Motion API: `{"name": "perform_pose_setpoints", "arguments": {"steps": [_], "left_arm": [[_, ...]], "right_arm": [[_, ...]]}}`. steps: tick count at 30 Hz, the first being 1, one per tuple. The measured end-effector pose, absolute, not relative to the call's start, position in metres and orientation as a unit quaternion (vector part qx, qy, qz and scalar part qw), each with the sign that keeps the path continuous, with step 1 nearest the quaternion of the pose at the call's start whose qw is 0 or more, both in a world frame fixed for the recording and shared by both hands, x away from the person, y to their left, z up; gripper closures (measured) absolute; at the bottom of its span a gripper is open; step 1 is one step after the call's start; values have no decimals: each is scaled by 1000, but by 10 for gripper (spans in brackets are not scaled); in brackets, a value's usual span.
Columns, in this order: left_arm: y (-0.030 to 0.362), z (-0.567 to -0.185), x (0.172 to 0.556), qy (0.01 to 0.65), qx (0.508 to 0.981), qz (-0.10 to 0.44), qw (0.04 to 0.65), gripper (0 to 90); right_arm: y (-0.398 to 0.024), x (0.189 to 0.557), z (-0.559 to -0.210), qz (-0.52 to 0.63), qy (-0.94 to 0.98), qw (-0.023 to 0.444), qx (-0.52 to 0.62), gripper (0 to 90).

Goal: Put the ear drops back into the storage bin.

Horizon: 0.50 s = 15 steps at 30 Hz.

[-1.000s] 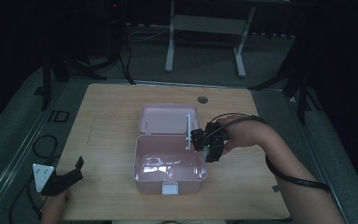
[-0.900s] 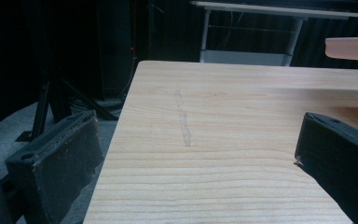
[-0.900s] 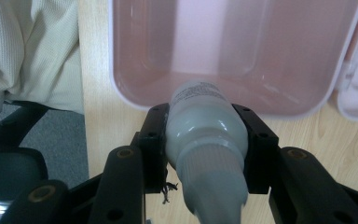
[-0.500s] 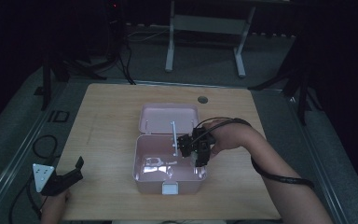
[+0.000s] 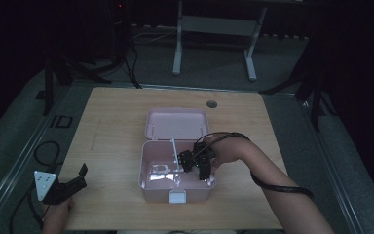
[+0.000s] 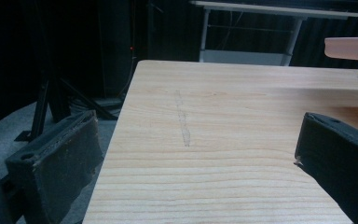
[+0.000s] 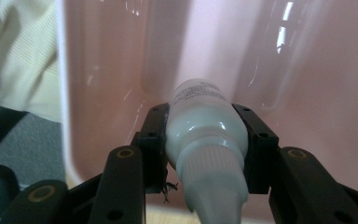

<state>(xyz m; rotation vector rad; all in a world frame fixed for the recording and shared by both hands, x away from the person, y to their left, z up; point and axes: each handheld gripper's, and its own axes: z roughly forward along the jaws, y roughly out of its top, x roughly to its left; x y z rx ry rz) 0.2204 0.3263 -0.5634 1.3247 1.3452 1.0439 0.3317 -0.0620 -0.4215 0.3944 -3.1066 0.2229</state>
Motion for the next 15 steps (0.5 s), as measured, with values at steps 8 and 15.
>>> {"name": "perform_pose_setpoints", "arguments": {"steps": [8,15], "left_arm": [[326,-563,221,550,541,425,473,5],[327,-563,221,550,541,425,474,5]], "right_arm": [[-59,336,-444,72,-989,2,133,596],[-56,338,-461,82,-987,9,138,596]]}}
